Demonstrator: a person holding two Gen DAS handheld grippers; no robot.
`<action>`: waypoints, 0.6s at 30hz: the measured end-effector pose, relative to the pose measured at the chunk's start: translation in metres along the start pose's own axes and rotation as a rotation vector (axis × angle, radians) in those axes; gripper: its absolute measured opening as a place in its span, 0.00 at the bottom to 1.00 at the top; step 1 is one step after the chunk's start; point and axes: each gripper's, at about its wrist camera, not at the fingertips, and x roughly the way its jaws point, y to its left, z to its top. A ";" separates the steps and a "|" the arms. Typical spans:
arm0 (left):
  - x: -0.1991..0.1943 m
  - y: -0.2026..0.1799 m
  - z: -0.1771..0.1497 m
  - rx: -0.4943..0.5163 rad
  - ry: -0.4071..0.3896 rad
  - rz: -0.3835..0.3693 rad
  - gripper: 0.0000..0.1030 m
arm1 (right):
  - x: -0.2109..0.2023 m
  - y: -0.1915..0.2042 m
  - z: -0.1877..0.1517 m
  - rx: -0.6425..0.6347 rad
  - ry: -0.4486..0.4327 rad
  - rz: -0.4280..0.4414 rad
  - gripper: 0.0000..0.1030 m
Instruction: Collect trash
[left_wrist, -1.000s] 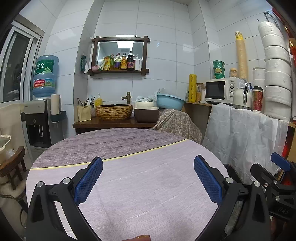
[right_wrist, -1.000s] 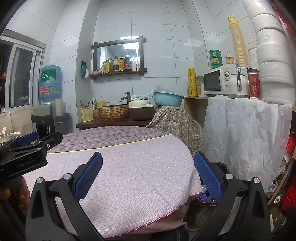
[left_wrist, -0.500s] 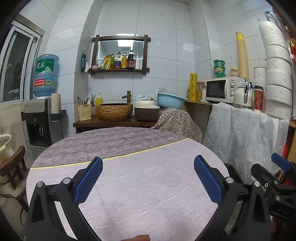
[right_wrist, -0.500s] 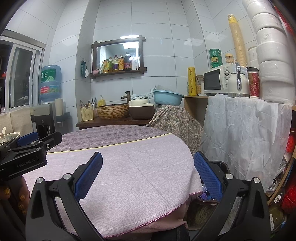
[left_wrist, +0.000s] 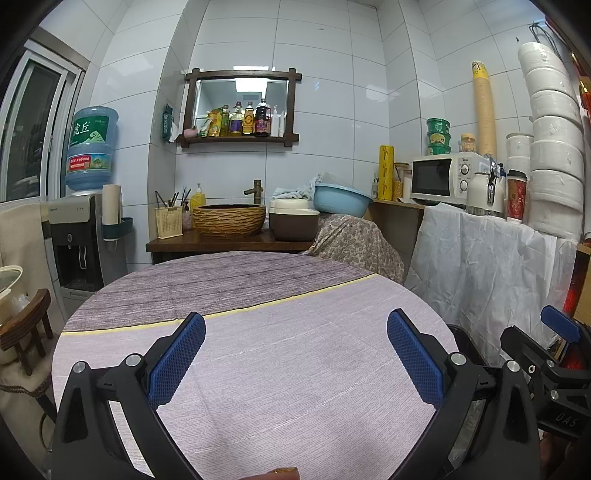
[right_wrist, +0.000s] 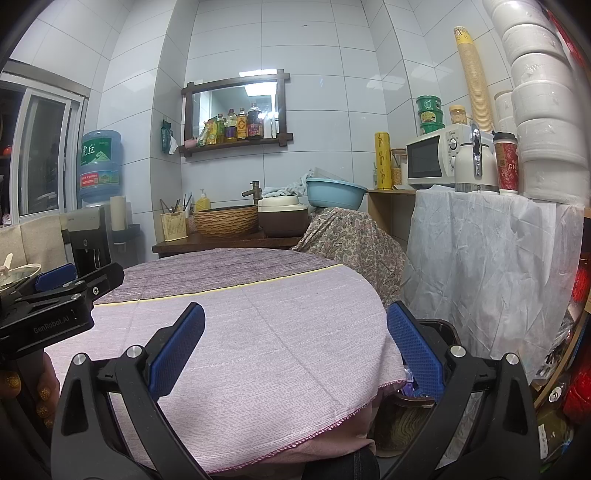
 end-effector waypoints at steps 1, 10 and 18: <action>0.000 0.000 0.000 0.000 0.000 0.000 0.95 | 0.000 0.000 0.000 0.001 0.001 0.000 0.95; 0.001 0.003 -0.002 -0.001 0.004 0.000 0.95 | 0.000 -0.001 0.000 0.002 0.002 0.001 0.95; 0.001 0.001 -0.001 0.001 0.004 0.000 0.95 | 0.001 -0.001 -0.002 0.005 0.004 0.002 0.95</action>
